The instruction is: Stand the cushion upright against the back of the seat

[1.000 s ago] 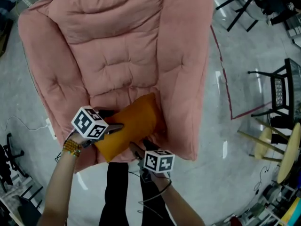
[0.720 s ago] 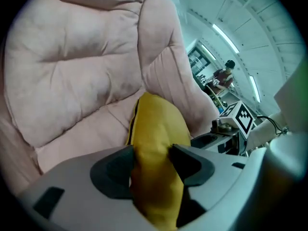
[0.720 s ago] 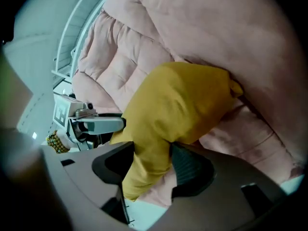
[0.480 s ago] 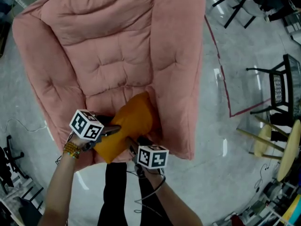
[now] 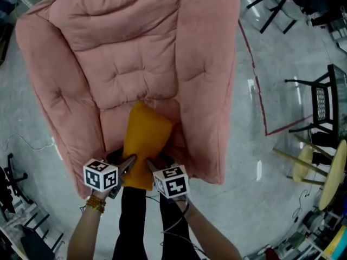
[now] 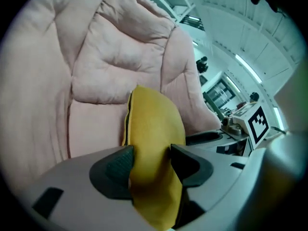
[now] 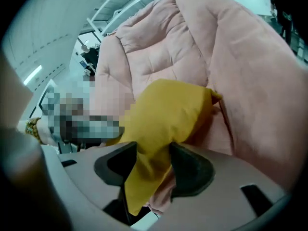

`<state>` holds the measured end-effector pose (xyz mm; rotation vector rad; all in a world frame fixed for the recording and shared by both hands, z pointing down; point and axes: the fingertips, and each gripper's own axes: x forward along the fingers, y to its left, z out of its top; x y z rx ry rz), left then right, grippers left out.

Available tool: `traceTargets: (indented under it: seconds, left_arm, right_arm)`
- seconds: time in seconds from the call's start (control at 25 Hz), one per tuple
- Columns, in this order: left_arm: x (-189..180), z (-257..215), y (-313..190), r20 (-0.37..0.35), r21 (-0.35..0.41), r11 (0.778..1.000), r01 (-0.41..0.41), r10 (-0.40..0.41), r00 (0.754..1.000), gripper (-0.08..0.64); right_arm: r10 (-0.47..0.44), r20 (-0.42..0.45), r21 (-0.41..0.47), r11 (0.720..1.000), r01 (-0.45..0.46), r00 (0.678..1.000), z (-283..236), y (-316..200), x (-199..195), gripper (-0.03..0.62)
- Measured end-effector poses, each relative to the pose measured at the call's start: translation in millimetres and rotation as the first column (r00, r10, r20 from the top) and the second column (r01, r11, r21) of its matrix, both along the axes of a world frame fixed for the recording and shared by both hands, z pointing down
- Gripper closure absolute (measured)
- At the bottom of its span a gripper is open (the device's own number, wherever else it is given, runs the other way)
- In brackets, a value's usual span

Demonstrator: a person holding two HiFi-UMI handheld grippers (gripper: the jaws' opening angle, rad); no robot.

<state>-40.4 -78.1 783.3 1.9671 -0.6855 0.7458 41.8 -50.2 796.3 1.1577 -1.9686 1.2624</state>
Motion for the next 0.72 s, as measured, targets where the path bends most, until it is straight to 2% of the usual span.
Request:
traceTargets:
  seconds: [0.12,0.24,0.32,0.44,0.52,0.6,0.72]
  left_arm:
    - [2,4,-6,0.037,0.04,0.997,-0.063,0.061,0.997,0.324]
    - [1,3,-26,-0.001,0.056,0.994,-0.098,0.098,0.995,0.307]
    - [4,13,-24,-0.028,-0.017,0.991,-0.132,0.132,0.991,0.305]
    - [10,35,-14,-0.023,-0.128,0.976,-0.174,0.172,0.985,0.306]
    - [11,36,-14,-0.003,-0.137,0.974,-0.18,0.181,0.983,0.335]
    - [10,28,-18,0.0,-0.117,0.976,-0.184,0.185,0.983,0.362]
    - [6,12,-24,-0.012,-0.089,0.981,-0.172,0.172,0.985,0.38]
  right_arm:
    - [0.094,0.085,-0.037,0.995,-0.092,0.992,-3,-17,6,0.354]
    - [0.103,0.116,-0.124,0.988,-0.088,0.988,6,-23,8,0.314]
    - [0.086,0.105,-0.177,0.982,-0.066,0.991,20,-21,10,0.308]
    - [0.128,0.15,-0.248,0.965,-0.088,0.98,39,-20,8,0.304]
    - [0.126,0.142,-0.236,0.968,-0.09,0.982,38,-21,6,0.335]
    - [0.109,0.114,-0.192,0.978,-0.086,0.987,28,-26,5,0.37]
    - [0.075,0.086,-0.108,0.992,-0.066,0.993,11,-35,1,0.387]
